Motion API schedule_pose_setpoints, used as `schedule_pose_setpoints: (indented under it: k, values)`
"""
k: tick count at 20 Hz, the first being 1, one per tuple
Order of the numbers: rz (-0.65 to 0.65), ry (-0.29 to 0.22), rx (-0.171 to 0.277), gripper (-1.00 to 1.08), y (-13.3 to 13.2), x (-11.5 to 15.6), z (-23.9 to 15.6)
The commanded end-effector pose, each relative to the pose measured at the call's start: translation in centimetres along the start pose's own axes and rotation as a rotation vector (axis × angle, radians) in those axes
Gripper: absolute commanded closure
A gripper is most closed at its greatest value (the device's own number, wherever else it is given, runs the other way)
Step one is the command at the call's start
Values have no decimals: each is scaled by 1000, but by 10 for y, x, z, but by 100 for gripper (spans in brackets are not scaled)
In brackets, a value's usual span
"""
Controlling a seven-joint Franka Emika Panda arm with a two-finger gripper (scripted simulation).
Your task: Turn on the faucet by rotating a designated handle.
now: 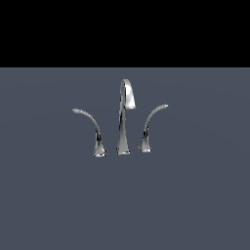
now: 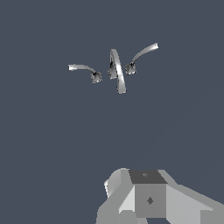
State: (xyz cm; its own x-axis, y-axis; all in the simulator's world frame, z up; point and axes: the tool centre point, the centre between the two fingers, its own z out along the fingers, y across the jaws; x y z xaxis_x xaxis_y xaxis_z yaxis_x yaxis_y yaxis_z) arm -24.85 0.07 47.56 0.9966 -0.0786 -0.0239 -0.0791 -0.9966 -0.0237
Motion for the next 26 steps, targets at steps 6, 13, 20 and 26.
schedule_pose_setpoints:
  k: [6,13,20,26]
  values:
    - [105,2,0,108,-21,7,24]
    - [249,6,0,108,-50,21,57]
    - [397,9,1,108,-77,40,91]
    - [524,12,2,108,-98,59,120]
